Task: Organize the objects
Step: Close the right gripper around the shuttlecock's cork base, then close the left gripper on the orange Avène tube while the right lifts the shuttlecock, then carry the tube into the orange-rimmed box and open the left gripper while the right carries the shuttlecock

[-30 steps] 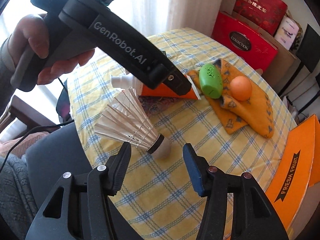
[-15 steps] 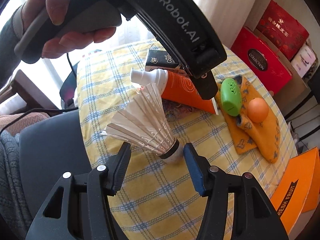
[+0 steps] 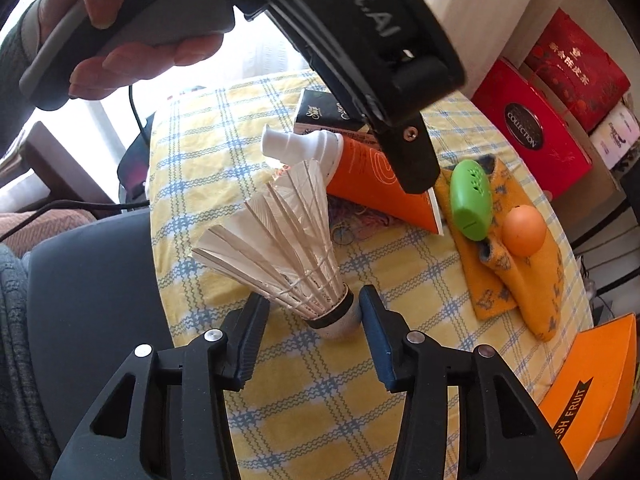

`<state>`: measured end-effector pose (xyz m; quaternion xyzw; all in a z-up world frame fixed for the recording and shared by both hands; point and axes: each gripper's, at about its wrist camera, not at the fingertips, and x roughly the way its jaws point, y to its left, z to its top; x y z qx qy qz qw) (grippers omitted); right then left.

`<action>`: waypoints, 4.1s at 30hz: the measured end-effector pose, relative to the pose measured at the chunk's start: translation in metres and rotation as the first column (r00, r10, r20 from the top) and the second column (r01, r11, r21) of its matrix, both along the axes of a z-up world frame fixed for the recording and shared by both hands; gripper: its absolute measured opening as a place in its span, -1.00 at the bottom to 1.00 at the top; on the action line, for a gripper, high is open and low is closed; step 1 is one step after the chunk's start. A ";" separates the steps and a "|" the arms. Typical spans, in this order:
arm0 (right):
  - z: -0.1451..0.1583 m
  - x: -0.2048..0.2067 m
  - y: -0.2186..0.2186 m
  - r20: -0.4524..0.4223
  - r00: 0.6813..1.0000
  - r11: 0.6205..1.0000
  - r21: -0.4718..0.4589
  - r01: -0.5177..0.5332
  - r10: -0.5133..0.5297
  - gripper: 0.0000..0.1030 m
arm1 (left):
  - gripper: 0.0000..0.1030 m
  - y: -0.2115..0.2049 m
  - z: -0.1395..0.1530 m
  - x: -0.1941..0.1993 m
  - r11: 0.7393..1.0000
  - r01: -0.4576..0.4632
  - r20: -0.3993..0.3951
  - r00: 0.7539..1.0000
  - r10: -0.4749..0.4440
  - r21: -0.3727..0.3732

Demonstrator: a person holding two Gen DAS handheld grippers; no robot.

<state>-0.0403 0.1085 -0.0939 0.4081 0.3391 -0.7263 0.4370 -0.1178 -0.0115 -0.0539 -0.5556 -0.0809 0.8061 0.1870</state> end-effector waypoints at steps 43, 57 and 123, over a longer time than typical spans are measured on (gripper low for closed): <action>0.080 -0.008 0.139 0.370 0.783 0.724 -0.318 0.612 -0.500 -0.30 | -0.23 0.046 -0.014 0.011 0.973 0.050 -0.042 0.997 -0.060 -0.227; 0.139 -0.012 0.226 0.274 0.694 0.583 -0.388 0.713 -0.666 -0.30 | -0.23 0.075 0.058 0.031 0.987 0.125 -0.170 0.975 -0.140 -0.100; 0.113 0.000 0.399 0.285 0.342 0.239 -0.340 0.910 -0.896 -0.30 | -0.23 0.410 -0.057 -0.148 0.970 -0.057 0.408 0.912 -0.046 0.236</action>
